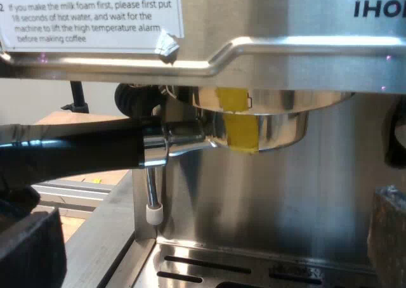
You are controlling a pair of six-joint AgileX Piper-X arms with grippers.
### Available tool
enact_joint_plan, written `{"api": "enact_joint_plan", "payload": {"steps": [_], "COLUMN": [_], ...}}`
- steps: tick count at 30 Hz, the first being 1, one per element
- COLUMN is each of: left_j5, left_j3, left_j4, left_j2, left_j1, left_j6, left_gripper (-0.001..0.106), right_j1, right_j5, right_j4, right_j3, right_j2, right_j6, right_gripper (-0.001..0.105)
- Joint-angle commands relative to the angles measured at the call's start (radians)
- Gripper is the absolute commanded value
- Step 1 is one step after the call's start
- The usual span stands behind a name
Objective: Put the handle in the coffee machine
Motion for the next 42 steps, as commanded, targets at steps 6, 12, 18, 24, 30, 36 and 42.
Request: {"api": "enact_joint_plan", "payload": {"steps": [6,12,18,24,30,36,42], "left_j5": [0.145,0.142,0.136,0.143,0.145,0.145,0.169], "left_j3": [-0.046,-0.046,-0.046,-0.046,-0.046,-0.048,-0.058], "left_j4": [0.049,0.033,-0.044,-0.117,-0.092,-0.044,-0.002], "left_j2": [-0.022,-0.022,-0.022,-0.022,-0.022,-0.022,-0.022], "left_j1": [0.003,0.003,0.003,0.003,0.003,0.003,0.003], "left_j6": [0.137,0.149,0.093,0.011,0.013,0.013,0.013], "left_gripper": [0.000,0.000,0.000,0.000,0.000,0.000,0.000], "right_j1": [-0.002,-0.002,-0.002,-0.002,-0.002,-0.002,-0.002], "right_j5": [-0.002,-0.002,-0.002,-0.002,-0.002,-0.002,-0.024], "right_j4": [-0.012,-0.012,-0.008,0.015,0.059,0.103,0.103], "right_j3": [-0.001,-0.001,-0.001,-0.001,-0.001,-0.001,-0.001], "right_j2": [-0.002,-0.002,-0.002,-0.002,-0.002,-0.002,-0.002], "right_j6": [-0.011,-0.011,-0.011,-0.011,-0.011,-0.008,-0.004], "right_gripper": [0.098,0.098,0.098,0.098,0.098,0.098,0.098]}}
